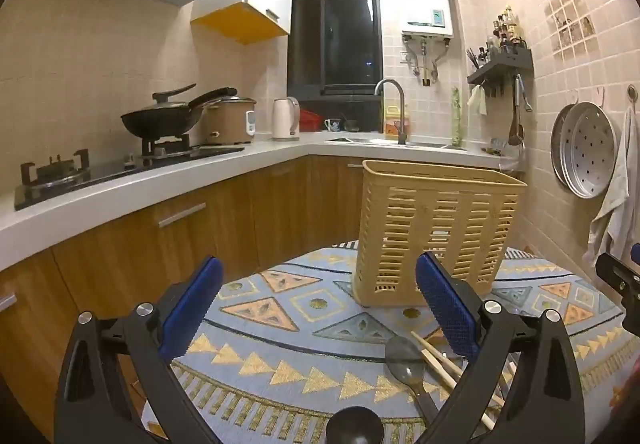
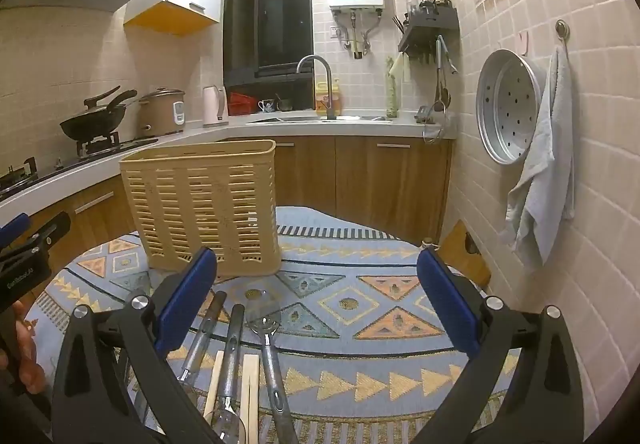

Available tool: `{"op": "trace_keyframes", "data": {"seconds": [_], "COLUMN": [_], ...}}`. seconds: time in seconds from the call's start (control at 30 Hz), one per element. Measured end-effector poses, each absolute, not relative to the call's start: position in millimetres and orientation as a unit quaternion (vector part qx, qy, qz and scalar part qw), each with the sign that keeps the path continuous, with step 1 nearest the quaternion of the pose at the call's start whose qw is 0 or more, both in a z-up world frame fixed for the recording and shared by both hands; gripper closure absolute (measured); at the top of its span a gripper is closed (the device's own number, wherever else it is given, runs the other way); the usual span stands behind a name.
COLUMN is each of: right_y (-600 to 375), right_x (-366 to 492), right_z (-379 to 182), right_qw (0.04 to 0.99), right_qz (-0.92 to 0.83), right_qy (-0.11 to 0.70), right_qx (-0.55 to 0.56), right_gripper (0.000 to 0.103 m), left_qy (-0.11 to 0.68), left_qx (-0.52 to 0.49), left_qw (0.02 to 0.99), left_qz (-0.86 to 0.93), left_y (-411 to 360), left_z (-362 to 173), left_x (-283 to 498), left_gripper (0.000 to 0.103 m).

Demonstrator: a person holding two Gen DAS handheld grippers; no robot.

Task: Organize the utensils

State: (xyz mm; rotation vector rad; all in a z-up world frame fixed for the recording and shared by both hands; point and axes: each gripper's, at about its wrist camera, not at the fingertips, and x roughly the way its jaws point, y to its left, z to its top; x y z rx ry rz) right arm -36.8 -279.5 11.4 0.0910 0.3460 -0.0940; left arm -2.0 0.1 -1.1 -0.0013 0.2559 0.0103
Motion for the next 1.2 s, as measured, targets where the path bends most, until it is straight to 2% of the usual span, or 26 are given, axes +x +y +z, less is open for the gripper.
{"op": "trace_keyframes", "data": {"seconds": [0.5,1.2], "right_y": [-280.4,-274.2], "right_x": [-39.1,-38.0], "right_z": [14.7,14.1], "right_qw": [0.983,0.983], "right_qz": [-0.040,-0.041], "right_qy": [0.170,0.174], "right_qx": [0.050,0.040], "right_gripper": [0.007,0.007], "left_qy": [0.102,0.104], "left_qx": [0.010,0.015], "left_qw": [0.995,0.994], "left_qz": [0.007,0.009], "left_y": [-2.3,-2.4], "left_z": [1.2,0.0], "left_x": [-8.2,-8.2], "left_gripper": [0.009,0.009]}}
